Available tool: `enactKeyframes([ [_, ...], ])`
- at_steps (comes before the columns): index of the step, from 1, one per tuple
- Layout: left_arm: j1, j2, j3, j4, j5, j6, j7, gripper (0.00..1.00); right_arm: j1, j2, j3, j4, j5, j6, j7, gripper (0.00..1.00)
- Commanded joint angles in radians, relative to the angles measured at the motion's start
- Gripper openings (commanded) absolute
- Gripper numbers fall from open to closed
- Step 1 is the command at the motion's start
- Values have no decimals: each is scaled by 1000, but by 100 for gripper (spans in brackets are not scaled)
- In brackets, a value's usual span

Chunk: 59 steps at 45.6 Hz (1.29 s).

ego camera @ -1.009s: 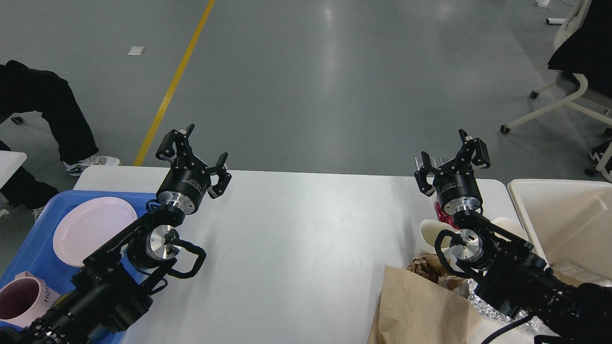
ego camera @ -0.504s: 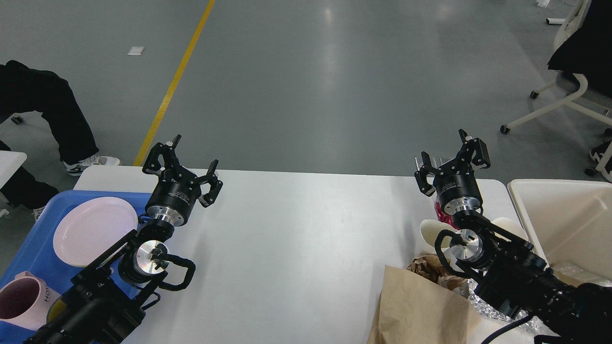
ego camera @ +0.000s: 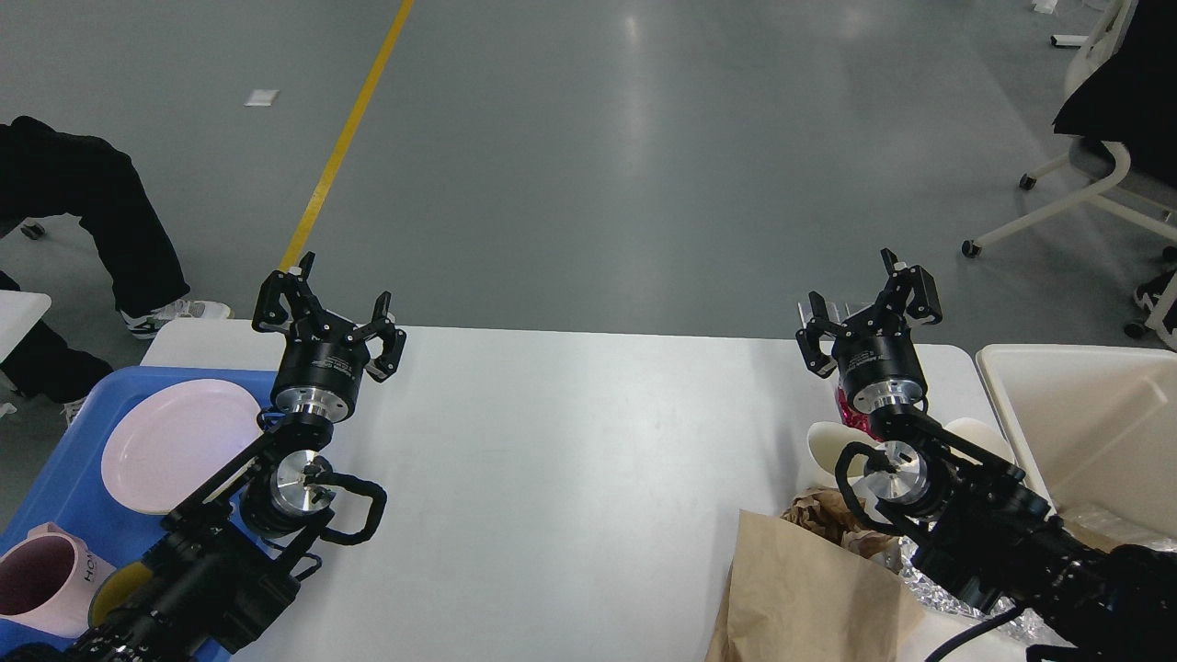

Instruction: Tidy desktop

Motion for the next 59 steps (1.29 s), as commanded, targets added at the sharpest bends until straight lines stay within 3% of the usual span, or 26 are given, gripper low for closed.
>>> enactKeyframes([
  [1,-2,-7,0,5,7,1,-27,96,0,-2,0,-1,0,0,0,100],
  [47,-2,-7,9,6,7,-1,-39,96,1,-2,0,-2,0,-2,0,100],
  [59,-2,-7,9,6,7,-1,-41,96,162,17,-34,-45,0,-17,-8,100],
])
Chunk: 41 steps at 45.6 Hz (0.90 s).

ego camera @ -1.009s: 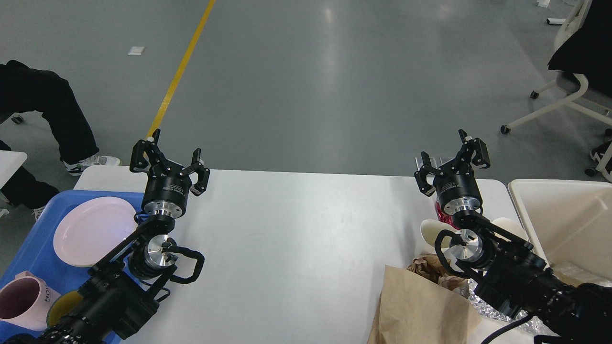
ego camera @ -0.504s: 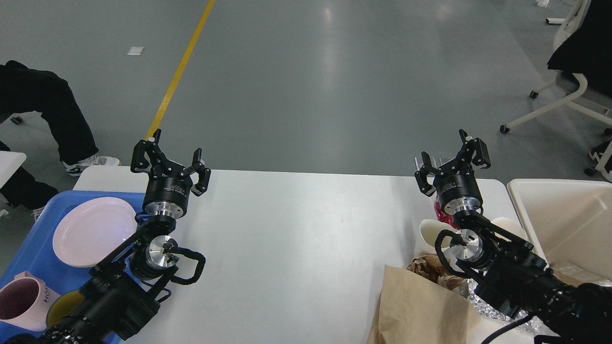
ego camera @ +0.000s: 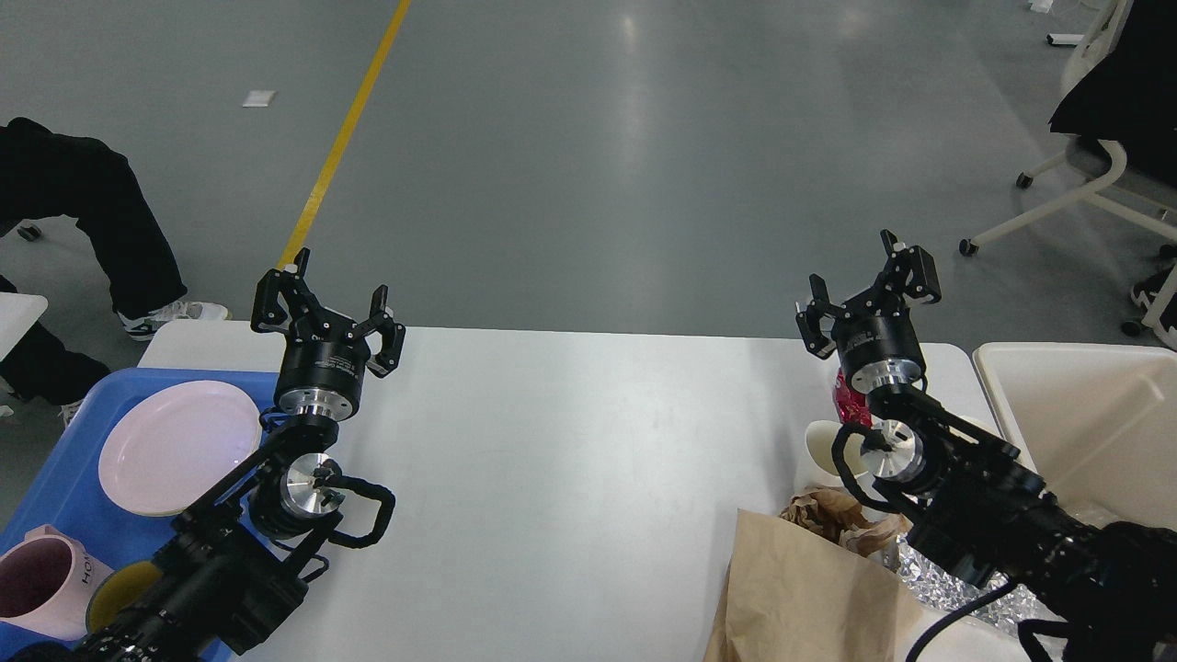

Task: Tidy desktop
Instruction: 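Raise the right gripper up away from the paper bag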

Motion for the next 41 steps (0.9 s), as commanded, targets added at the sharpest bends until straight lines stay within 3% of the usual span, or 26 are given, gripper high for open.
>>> enactKeyframes([
  [1,0,1,0,1,0,0,0,96,109,-22,-15,-11,0,-1,1,100],
  [11,0,0,0,0,0,0,0,96,240,-71,-223,-59,0,1,0,100],
  [17,0,0,0,1,0,0,0,96,287,-74,-513,-195,-5,7,0,100],
  [23,0,1,0,0,0,0,1,96,377,-143,-763,-191,-9,16,0,100],
  [28,0,0,0,0,0,0,1,96,502,-226,-892,-90,-9,16,0,100],
  [36,0,0,0,0,0,0,0,96,675,-355,-1155,231,-9,16,0,100],
  [41,0,0,0,0,0,0,1,96,755,-372,-1384,416,-8,16,1,100],
])
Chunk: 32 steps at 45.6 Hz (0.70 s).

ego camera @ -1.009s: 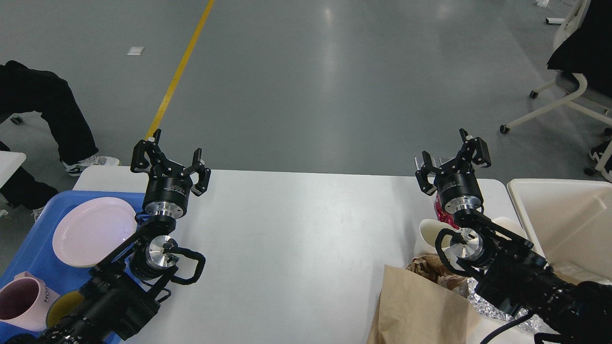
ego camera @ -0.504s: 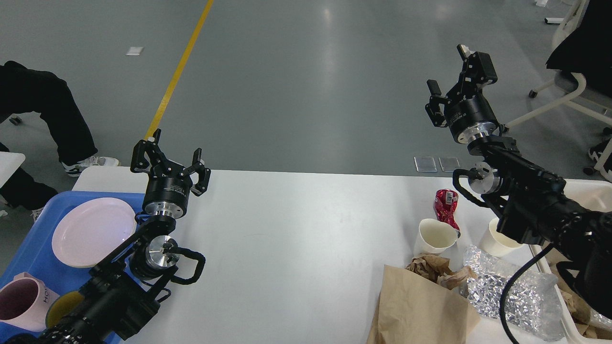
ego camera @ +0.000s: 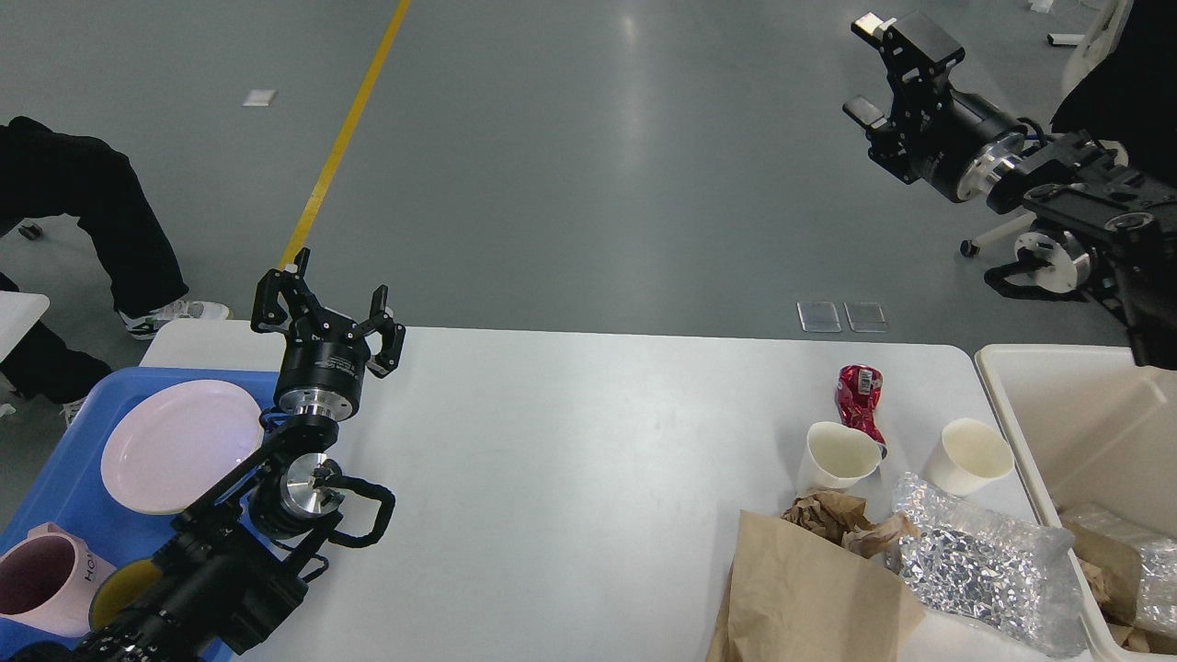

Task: Tidy desktop
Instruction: 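Raise the right gripper up away from the paper bag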

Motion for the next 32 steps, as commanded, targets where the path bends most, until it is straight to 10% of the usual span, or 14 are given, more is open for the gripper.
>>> enactKeyframes([
  [1,0,0,0,0,0,0,-1,96,90,-29,-268,213,-2,1,0,100],
  [32,0,0,0,0,0,0,0,96,391,0,-599,320,-284,132,-41,100],
])
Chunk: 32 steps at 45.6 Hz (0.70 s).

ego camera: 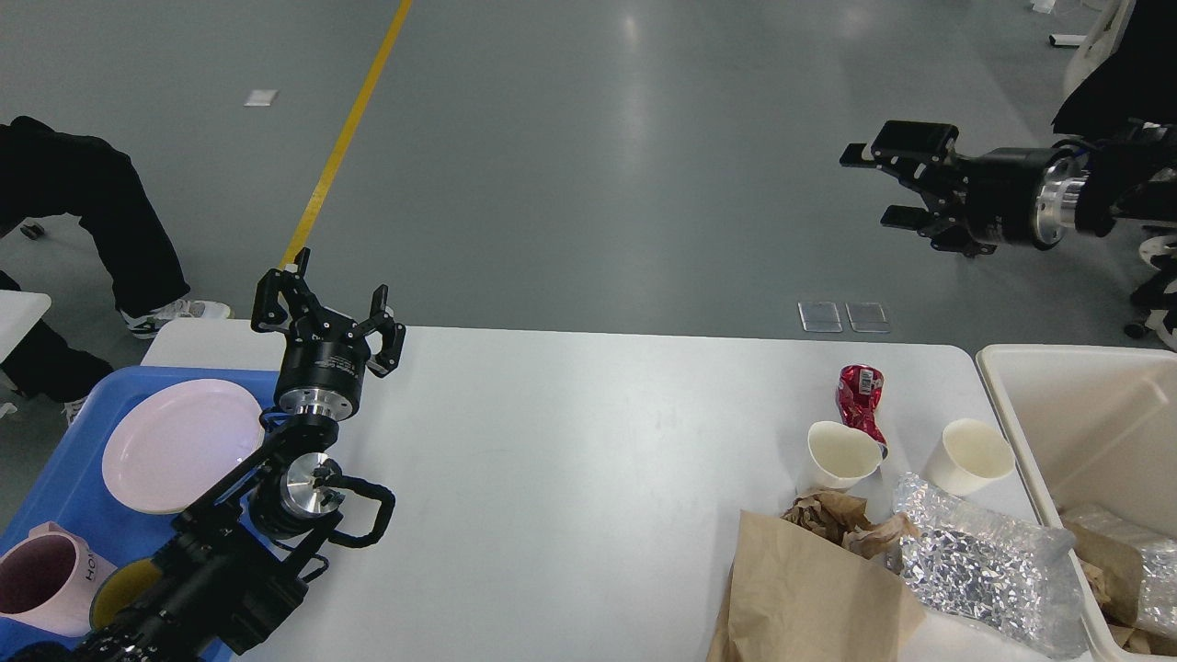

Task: Tidy desktop
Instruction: 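Raise the right gripper up away from the paper bag, then swing the right gripper back over the brown paper bag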

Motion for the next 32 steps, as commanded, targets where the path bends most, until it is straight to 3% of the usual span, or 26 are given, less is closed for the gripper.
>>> enactKeyframes([
  [1,0,0,0,0,0,0,-1,96,32,26,-29,3,-186,20,-42,100],
  [11,0,0,0,0,0,0,-1,96,205,100,-122,89,-217,121,-194,100],
  [15,0,0,0,0,0,0,1,96,233,126,-145,121,-217,147,-226,100],
  [22,2,0,0,0,0,0,-1,96,288,132,-167,228,-183,174,-231,100],
  [32,2,0,0,0,0,0,-1,96,432,181,-217,584,110,108,-228,100],
])
